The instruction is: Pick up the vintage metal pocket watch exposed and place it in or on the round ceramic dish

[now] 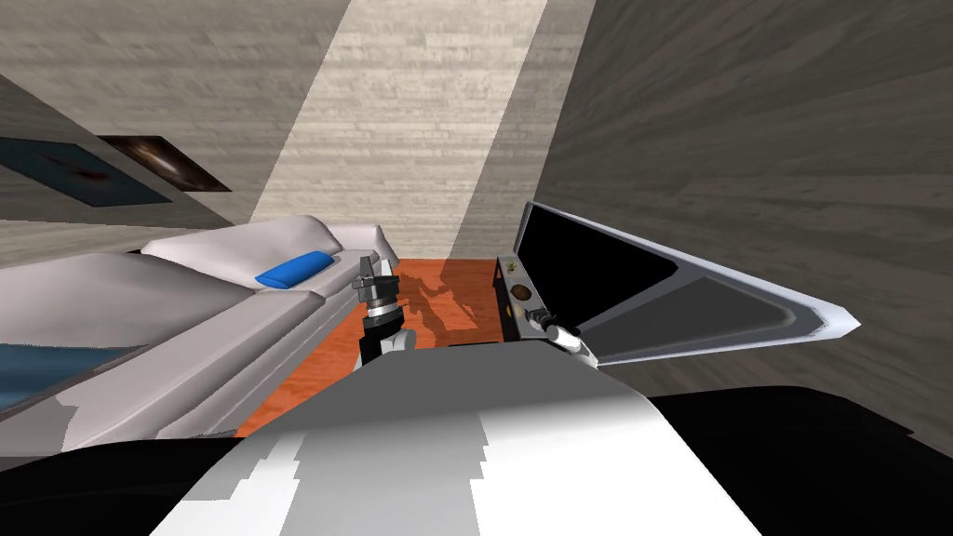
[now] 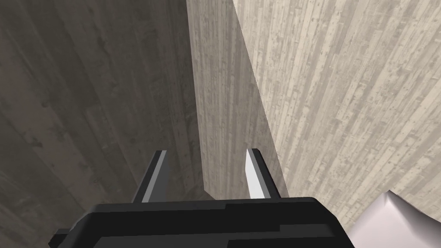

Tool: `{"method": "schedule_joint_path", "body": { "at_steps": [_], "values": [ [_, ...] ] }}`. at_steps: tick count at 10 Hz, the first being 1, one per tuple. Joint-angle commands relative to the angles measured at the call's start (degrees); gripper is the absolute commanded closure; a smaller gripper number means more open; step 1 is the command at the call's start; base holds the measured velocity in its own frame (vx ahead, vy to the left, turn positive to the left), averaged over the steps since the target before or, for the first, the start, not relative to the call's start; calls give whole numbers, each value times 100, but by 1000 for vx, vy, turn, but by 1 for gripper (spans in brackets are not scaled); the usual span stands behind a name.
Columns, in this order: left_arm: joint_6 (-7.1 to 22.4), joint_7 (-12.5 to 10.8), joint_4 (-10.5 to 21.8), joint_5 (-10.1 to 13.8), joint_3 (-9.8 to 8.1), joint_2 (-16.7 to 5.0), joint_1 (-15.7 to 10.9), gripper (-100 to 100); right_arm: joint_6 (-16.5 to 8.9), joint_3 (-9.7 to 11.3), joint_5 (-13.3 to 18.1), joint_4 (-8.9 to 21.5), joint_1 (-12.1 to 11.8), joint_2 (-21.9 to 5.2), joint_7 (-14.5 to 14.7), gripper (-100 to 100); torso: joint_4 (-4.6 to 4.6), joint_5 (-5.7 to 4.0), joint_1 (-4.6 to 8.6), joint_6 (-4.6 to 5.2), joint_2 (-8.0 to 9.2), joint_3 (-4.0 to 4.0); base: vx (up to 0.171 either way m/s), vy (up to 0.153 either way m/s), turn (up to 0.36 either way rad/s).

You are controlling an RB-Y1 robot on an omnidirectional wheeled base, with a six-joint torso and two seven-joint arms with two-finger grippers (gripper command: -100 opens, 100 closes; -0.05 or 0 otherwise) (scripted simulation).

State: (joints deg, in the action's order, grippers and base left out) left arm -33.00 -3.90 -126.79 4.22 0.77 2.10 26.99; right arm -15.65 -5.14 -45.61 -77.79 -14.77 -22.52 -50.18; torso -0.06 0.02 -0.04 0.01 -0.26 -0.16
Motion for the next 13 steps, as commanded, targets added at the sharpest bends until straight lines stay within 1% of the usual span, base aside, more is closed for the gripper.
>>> {"method": "schedule_joint_path", "body": {
  "at_steps": [1, 5, 6, 7, 8, 9, 10, 11, 12, 13],
  "values": [
    [0, 0, 0, 0, 0, 0, 0, 0, -229, 49, -50, 158, 14, -41, -185, -100, 0, 0, 0, 0, 0, 0, 90, 41, -118],
    [0, 0, 0, 0, 0, 0, 0, 0, -655, 195, -213, 599, 103, -163, -545, -100, -1, 1, -1, -1, -3, -2, 84, 31, -89],
    [0, 0, 0, 0, 0, 0, 0, 0, -798, 237, -275, 742, 134, -209, -669, -100, -1, 0, 2, 0, -2, -1, 90, 30, -82],
    [0, 0, 0, 0, 0, 0, 0, 0, -848, 250, -299, 790, 145, -224, -713, -100, -1, 0, 0, -1, -5, -3, 76, 28, -48],
    [0, 0, 0, 0, 0, 0, 0, 0, -769, 249, -300, 755, 128, -216, -646, -100, 0, 1, 0, -2, -1, -1, 29, 12, -6],
    [0, 0, 0, 0, 0, 0, -1, 0, -795, 248, -295, 756, 128, -215, -670, 0, 2, 0, 5, -2, 12, 6, 6, 2, 1],
    [0, 0, 0, 0, 0, 0, -1, 0, -658, 256, -233, 933, 197, -41, -560, -100, 5, -1, 9, -2, 22, 12, 38, -34, -5],
    [0, 0, 0, 0, 0, -1, -1, 0, -578, 261, -195, 1039, 238, 63, -496, -100, 4, -4, 20, -2, 15, 9, 60, -64, 7],
    [0, 0, 0, 0, -1, -1, -1, 0, -637, 262, -219, 978, 214, 2, -547, -100, 2, -6, 31, -2, 8, 5, 26, -30, 7],
    [0, 0, 0, 0, 0, -1, -1, 0, -613, 264, -214, 989, 216, 14, -529, 100, 3, -4, 24, -1, 16, 9, 5, -5, 1]
  ]
}}
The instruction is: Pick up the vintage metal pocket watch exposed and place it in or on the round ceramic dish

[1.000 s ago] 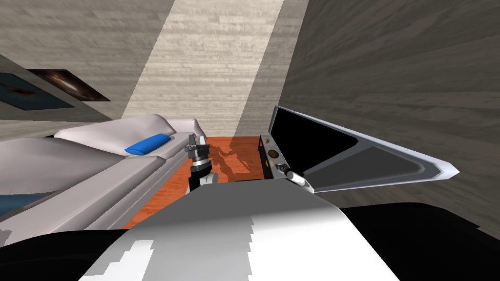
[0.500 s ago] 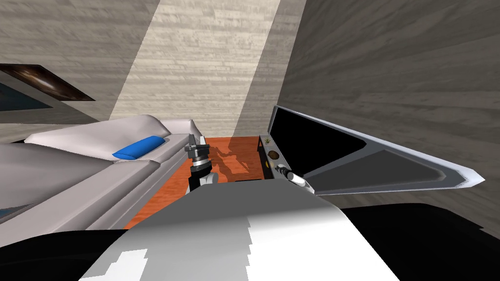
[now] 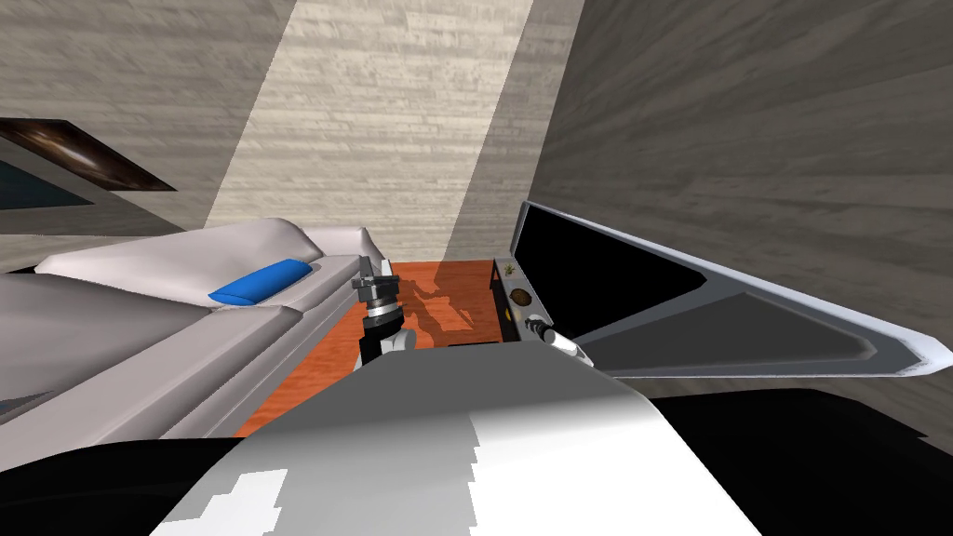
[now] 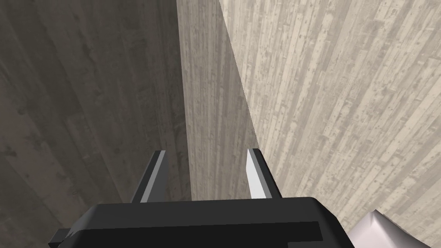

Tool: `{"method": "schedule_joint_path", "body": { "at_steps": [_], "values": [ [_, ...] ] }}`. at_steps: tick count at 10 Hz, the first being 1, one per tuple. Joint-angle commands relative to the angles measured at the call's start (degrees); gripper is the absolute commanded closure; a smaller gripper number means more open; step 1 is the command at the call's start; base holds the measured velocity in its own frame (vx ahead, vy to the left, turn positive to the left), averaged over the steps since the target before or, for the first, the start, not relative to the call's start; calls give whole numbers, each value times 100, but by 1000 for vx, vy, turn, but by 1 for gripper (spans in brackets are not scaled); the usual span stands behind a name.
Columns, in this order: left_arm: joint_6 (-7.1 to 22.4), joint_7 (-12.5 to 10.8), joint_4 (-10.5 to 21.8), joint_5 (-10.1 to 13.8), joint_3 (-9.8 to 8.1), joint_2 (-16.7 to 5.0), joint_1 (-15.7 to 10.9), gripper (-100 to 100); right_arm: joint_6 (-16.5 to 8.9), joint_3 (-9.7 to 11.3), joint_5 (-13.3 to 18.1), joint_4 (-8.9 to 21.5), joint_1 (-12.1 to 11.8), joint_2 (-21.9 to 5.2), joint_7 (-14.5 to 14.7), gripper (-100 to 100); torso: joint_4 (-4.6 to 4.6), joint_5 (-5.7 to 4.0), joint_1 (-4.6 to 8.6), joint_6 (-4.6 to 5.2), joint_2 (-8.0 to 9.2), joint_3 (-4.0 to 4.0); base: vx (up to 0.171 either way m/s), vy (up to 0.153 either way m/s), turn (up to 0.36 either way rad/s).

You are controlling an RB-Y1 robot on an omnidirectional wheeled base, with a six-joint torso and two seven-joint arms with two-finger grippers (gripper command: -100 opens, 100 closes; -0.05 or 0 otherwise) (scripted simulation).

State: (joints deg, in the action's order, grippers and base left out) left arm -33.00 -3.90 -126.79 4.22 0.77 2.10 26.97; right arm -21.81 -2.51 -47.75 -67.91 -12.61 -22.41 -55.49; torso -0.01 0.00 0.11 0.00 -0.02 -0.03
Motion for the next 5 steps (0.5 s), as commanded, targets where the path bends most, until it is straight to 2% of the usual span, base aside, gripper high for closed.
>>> {"method": "schedule_joint_path", "body": {
  "at_steps": [1, 4, 5],
  "values": [
    [0, 0, 0, 0, 0, 0, 0, 0, 0, 0, 0, 0, 0, 0, 0, 100, 0, 0, 0, 0, 0, 0, 0, 0, 0],
    [0, 0, 0, 0, 0, 0, 0, 0, -1, 1, -1, -1, 0, 1, 0, 100, 0, 0, -2, 0, 1, 1, 0, 0, 0],
    [0, 0, 0, 0, 0, 0, 0, 0, -1, 1, -1, -1, 0, 1, 0, 0, 0, 0, -2, 0, 2, 1, 0, 0, 0]
  ]
}}
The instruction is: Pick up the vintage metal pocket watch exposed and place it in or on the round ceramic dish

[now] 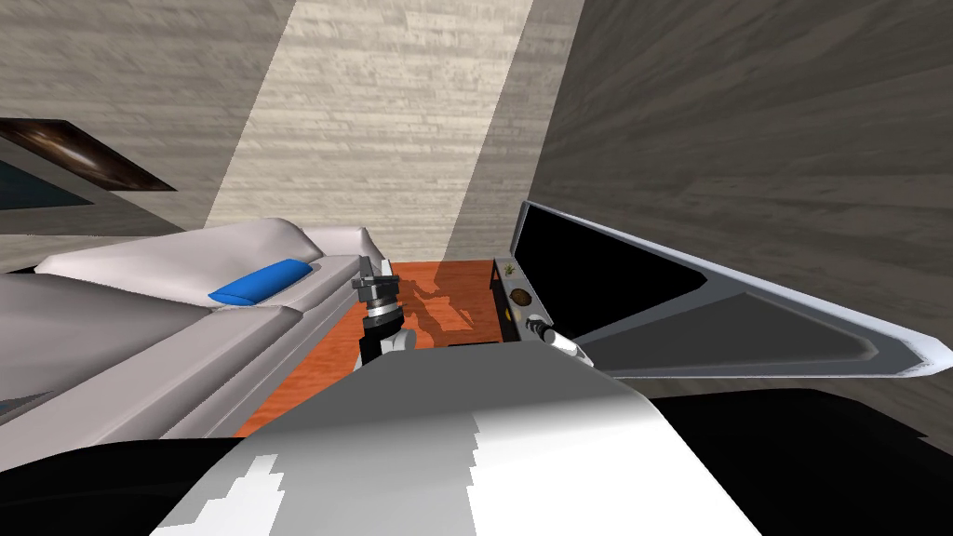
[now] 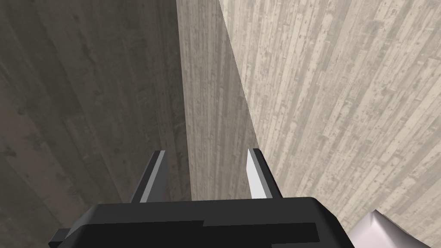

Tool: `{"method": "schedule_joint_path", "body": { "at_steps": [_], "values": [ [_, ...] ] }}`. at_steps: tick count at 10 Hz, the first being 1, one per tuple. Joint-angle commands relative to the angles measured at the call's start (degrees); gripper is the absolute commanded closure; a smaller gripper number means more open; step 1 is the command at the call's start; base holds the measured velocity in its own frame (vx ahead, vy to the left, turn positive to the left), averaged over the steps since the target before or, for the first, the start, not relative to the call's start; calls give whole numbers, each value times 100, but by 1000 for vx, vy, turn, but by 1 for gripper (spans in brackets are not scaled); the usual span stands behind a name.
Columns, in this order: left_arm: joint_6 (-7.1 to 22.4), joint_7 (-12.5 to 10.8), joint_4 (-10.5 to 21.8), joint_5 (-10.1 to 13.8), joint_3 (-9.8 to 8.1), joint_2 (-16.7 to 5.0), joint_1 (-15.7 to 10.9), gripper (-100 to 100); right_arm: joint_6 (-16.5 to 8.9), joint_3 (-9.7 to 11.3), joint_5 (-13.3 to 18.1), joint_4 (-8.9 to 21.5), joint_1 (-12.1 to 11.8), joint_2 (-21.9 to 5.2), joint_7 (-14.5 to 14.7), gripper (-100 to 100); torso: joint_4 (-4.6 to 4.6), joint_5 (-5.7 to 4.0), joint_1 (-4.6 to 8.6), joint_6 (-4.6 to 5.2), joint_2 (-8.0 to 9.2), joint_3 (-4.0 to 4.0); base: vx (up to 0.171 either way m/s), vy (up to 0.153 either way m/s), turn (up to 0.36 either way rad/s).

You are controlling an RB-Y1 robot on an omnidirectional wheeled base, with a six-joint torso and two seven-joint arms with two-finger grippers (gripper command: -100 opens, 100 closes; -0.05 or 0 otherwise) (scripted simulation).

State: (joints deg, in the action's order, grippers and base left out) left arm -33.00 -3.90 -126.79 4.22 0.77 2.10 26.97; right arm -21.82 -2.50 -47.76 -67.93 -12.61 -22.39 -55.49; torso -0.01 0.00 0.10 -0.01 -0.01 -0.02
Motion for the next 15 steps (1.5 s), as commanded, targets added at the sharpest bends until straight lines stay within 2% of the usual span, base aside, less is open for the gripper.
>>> {"method": "schedule_joint_path", "body": {
  "at_steps": [1, 2, 3, 4, 5, 8, 15],
  "values": [
    [0, 0, 0, 0, 0, 0, 0, 0, -122, -13, -55, -160, -60, -158, -94, 100, 0, 0, 0, 0, 0, 0, -35, 39, 1],
    [0, 0, 0, 0, 0, 0, 0, 0, -175, -16, -80, -231, -88, -228, -136, 100, 2, 4, -12, 1, 11, 6, -49, 57, -9],
    [0, 0, 0, 0, 1, 1, -1, 0, -103, 1, -85, -121, -29, -180, -80, 100, 2, 4, -19, 2, 18, 10, -21, 23, -8],
    [0, 0, 0, 0, 0, 0, 0, 0, -114, 1, -91, -126, -33, -189, -88, 0, 2, 2, -12, 0, 12, 7, 0, 0, 0],
    [0, 0, 0, 0, 0, 0, 0, 0, -266, -43, -162, -272, -68, -367, -228, 100, 1, 1, -5, 0, 5, 3, 69, 19, 16],
    [0, 0, 0, 0, 0, 0, 1, 0, -501, -111, -273, -500, -121, -644, -447, 100, -3, 5, -9, -5, -47, -23, 121, 24, 18],
    [0, 0, 0, 0, 0, 0, 1, 0, -1035, -270, -504, -991, -235, -1276, -923, 100, -5, 4, -14, -6, -46, -24, 108, 31, 15]
  ]
}}
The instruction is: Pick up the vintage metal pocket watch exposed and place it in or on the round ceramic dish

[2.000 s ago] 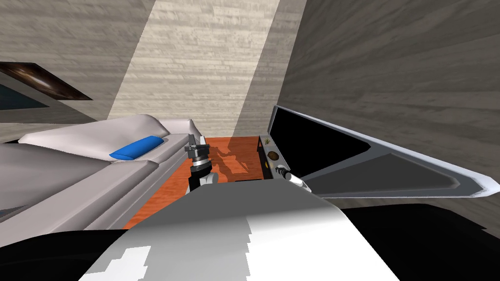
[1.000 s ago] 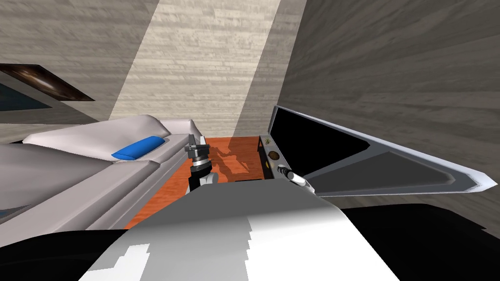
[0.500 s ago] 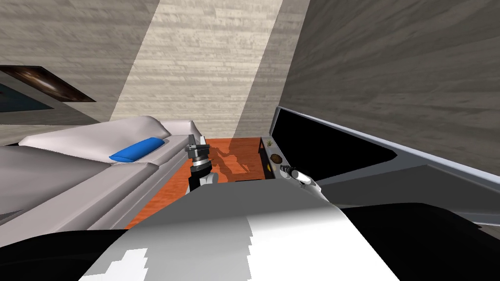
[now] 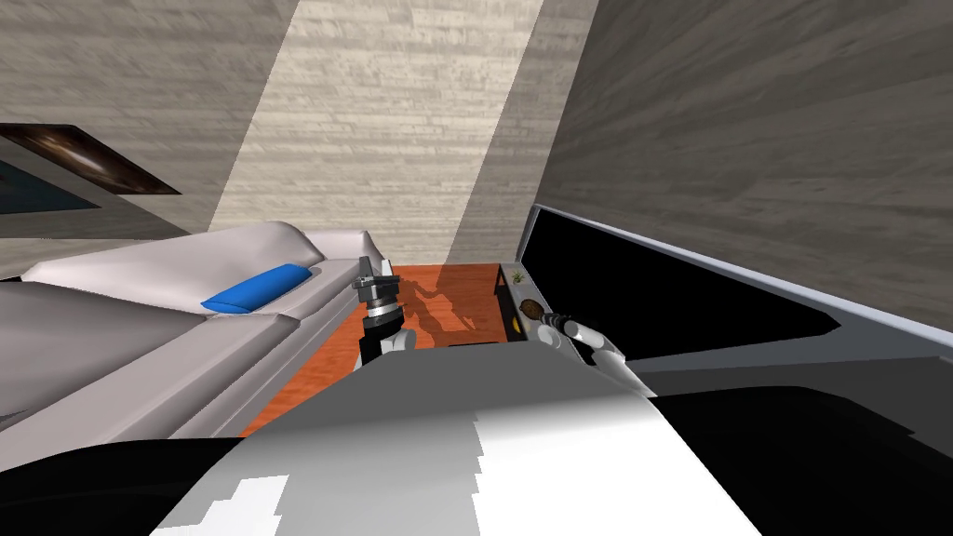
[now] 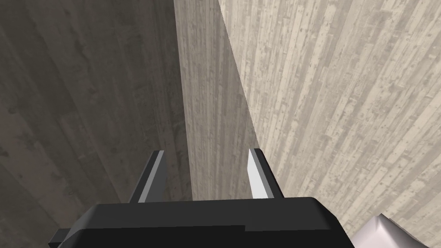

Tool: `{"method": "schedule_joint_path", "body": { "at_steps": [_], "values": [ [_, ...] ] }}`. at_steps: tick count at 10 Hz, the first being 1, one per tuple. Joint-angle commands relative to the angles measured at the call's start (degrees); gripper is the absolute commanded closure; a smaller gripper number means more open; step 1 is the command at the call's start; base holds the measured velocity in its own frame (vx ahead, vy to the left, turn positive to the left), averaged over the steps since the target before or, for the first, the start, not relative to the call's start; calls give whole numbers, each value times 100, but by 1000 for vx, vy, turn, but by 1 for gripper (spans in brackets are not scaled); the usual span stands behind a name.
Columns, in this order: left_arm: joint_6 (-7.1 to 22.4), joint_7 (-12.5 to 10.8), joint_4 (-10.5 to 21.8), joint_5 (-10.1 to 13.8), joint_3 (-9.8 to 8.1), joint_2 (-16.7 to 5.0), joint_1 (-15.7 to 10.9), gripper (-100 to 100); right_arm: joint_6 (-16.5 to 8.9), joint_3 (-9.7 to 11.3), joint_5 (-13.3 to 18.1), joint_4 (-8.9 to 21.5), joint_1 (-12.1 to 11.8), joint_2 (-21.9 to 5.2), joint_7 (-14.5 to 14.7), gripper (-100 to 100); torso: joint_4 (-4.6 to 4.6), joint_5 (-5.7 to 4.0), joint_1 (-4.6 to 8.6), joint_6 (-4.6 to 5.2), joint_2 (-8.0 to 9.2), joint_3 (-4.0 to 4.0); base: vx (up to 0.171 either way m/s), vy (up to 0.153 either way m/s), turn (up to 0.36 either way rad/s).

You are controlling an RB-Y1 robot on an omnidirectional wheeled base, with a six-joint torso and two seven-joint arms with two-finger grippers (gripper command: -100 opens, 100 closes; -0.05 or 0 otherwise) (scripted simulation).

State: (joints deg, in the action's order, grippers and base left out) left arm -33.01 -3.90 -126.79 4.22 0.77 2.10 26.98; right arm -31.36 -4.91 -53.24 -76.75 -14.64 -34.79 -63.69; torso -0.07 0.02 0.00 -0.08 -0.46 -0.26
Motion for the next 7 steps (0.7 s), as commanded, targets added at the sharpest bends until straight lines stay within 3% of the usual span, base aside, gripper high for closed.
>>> {"method": "schedule_joint_path", "body": {
  "at_steps": [1, 5, 6, 7],
  "values": [
    [0, 0, 0, 0, 0, 0, 0, 0, -158, -51, 13, -177, -49, -128, -170, 100, 0, 0, 0, 0, 0, 0, 125, 14, 15],
    [0, 0, 0, 0, 0, 0, 0, 0, -502, -155, -120, -474, -120, -536, -462, 100, -1, 0, 3, -1, -5, -3, 120, 14, 18],
    [0, 0, 0, 0, 0, 0, 0, 0, -443, -139, -88, -433, -112, -470, -424, 100, -3, -1, -1, -2, -7, -5, 58, 12, 8],
    [0, 0, 0, 0, 0, 0, -1, 0, -452, -145, -98, -437, -103, -483, -431, -100, -3, -5, 2, 1, 14, 4, 12, 2, 3]
  ]
}}
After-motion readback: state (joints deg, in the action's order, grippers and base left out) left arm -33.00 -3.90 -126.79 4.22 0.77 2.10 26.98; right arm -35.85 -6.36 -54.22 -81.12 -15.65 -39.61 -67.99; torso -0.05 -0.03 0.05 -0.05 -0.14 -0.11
